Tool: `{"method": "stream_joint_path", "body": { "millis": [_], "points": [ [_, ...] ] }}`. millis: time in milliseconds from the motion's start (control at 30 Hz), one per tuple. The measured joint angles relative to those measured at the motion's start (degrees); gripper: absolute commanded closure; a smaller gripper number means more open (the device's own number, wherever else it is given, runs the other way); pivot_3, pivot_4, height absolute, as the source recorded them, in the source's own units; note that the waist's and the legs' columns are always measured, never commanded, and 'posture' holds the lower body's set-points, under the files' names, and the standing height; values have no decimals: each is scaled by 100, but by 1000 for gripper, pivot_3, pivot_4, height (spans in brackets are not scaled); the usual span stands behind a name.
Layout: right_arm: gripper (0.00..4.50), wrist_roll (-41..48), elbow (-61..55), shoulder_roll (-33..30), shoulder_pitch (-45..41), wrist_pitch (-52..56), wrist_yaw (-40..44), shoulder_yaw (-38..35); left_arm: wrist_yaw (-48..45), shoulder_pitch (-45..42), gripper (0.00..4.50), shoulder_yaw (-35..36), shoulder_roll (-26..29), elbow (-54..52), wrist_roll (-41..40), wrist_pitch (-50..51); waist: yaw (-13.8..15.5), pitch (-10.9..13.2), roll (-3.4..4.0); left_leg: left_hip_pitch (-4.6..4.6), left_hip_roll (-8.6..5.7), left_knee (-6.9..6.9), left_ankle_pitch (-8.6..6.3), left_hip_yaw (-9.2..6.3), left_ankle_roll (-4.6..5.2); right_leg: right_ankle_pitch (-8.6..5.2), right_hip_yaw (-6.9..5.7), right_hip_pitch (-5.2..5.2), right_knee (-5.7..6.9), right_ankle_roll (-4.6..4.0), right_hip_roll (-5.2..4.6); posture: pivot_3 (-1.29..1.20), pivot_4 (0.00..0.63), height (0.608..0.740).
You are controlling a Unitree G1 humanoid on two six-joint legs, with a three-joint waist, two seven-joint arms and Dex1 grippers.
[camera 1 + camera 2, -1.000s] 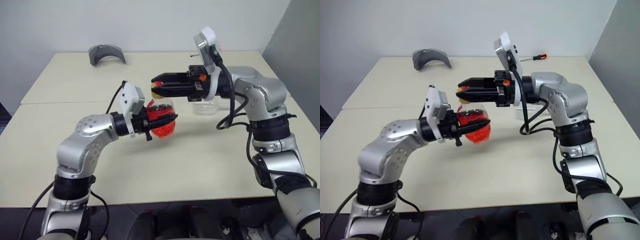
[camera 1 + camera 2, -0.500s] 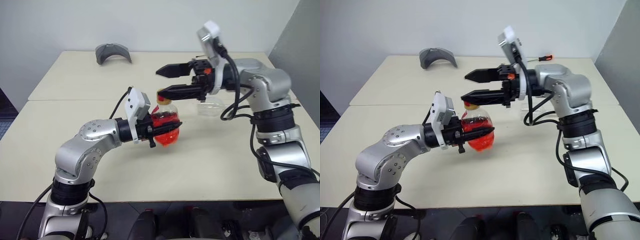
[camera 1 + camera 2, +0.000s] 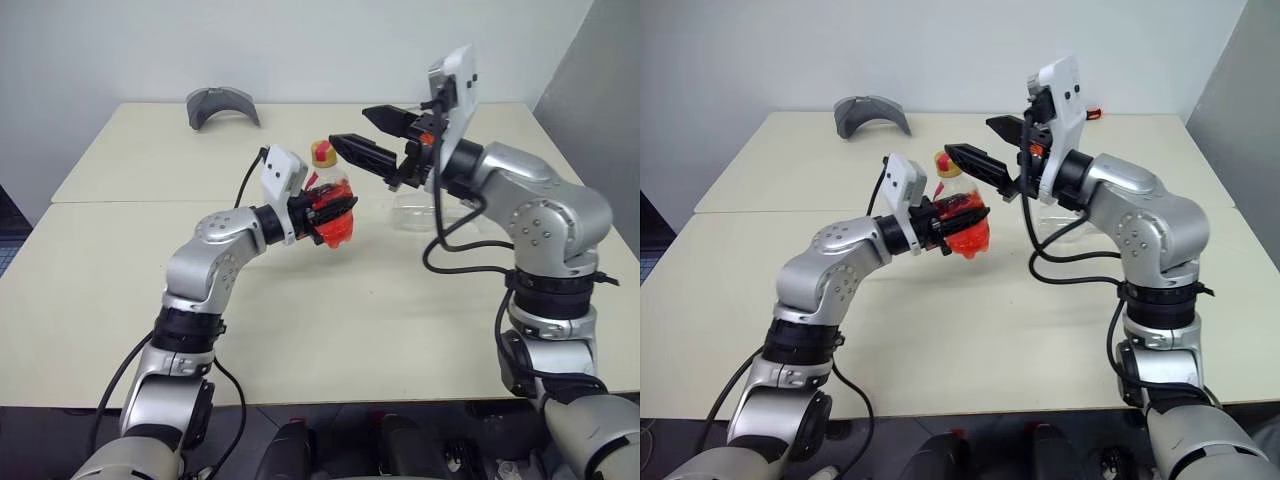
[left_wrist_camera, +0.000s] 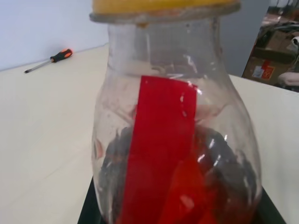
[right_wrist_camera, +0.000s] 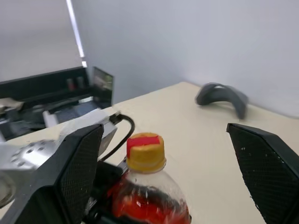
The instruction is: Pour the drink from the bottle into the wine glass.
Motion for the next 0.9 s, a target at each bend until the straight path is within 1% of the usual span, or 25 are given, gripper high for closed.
{"method": "stream_joint_path", "body": {
  "millis": [67, 167, 333, 567, 733, 900],
  "points": [
    [0, -131, 27, 90, -2, -107, -230, 74, -90, -178, 3216, -6, -34, 280, 58, -184, -8, 0, 0, 0, 0, -1, 0, 2, 0, 0, 0, -1, 0, 0, 0, 0, 150, 740],
    [0, -194, 106, 210, -1, -224, -363, 123, -166, -399, 3216, -5, -40, 587, 171, -385, -15, 0, 0, 1, 0, -2, 0, 2, 0, 0, 0, -1, 1, 0, 1, 0, 150, 740],
    [0, -195, 185, 276, -15, -318, -409, 231, -335, -447, 3216, -4, -28, 841, 276, -615, -17, 0, 0, 1, 0, -2, 0, 2, 0, 0, 1, -1, 1, 0, 1, 0, 150, 740],
    [0, -391, 604, 322, -43, -519, -385, 552, -426, -444, 3216, -4, -32, 842, 285, -651, -19, 0, 0, 1, 0, -1, 0, 1, 0, 0, 0, -1, 1, 0, 1, 0, 150, 740],
    [0, -415, 1011, 371, -188, -621, -406, 530, -416, -437, 3216, 5, -51, 820, 282, -630, -21, 0, 0, 1, 0, -1, 0, 2, 0, 0, 1, -2, 1, 0, 1, 0, 150, 740],
    [0, -410, 1165, 435, -290, -689, -399, 519, -393, -365, 3216, 12, -55, 702, 275, -578, -23, 0, 0, 1, 0, -2, 0, 1, 0, 0, 1, -2, 2, 0, 1, 0, 150, 740]
  ]
}}
